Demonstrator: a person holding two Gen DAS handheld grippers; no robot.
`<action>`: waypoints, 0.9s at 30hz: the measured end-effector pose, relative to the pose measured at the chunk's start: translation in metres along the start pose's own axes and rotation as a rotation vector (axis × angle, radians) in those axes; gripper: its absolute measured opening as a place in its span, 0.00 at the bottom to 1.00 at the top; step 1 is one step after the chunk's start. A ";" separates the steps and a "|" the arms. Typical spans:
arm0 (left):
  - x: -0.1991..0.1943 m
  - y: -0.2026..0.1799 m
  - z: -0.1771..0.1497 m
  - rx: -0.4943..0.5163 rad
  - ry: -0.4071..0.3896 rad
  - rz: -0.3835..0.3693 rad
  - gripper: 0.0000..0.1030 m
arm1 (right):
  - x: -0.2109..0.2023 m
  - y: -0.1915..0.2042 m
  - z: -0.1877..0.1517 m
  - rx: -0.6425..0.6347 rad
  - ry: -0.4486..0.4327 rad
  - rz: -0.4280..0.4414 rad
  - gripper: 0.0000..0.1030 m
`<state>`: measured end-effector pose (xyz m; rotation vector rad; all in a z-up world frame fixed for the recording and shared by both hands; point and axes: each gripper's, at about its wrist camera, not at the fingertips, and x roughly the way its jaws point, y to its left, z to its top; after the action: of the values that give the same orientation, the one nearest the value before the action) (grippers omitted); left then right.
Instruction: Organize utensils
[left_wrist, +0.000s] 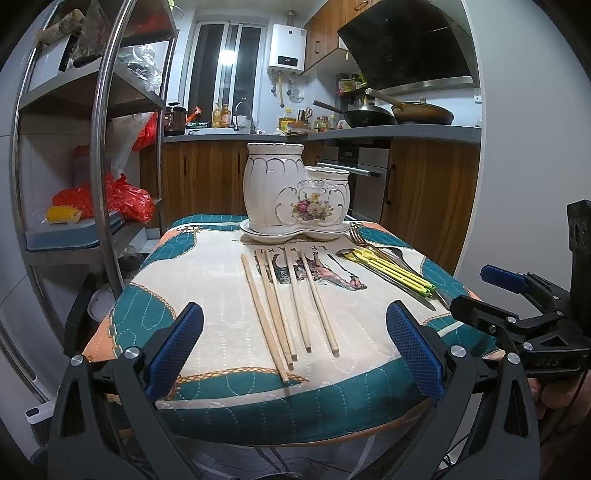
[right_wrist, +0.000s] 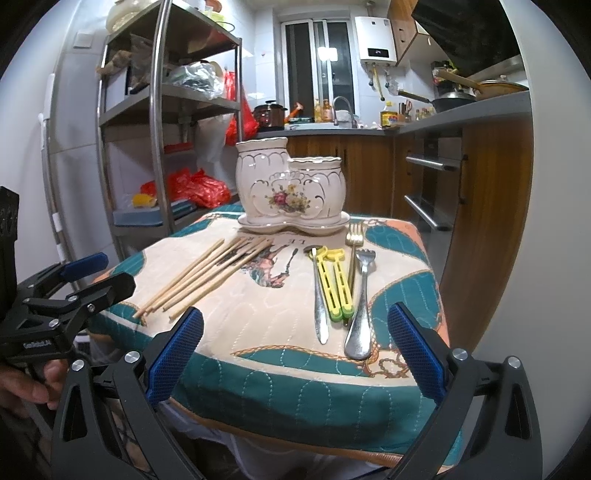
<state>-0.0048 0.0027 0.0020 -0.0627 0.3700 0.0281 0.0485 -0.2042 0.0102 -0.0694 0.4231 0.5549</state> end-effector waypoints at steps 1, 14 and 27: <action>0.000 -0.001 0.000 0.004 -0.001 0.000 0.95 | 0.003 -0.002 -0.001 0.001 0.001 0.000 0.96; 0.002 -0.004 0.000 0.014 0.006 0.001 0.95 | -0.003 -0.007 0.008 0.015 -0.007 -0.013 0.96; 0.002 -0.003 0.000 0.015 0.007 0.002 0.95 | -0.006 -0.010 0.010 0.022 -0.011 -0.020 0.96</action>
<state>-0.0034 -0.0003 0.0012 -0.0474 0.3770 0.0270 0.0527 -0.2139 0.0211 -0.0492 0.4177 0.5306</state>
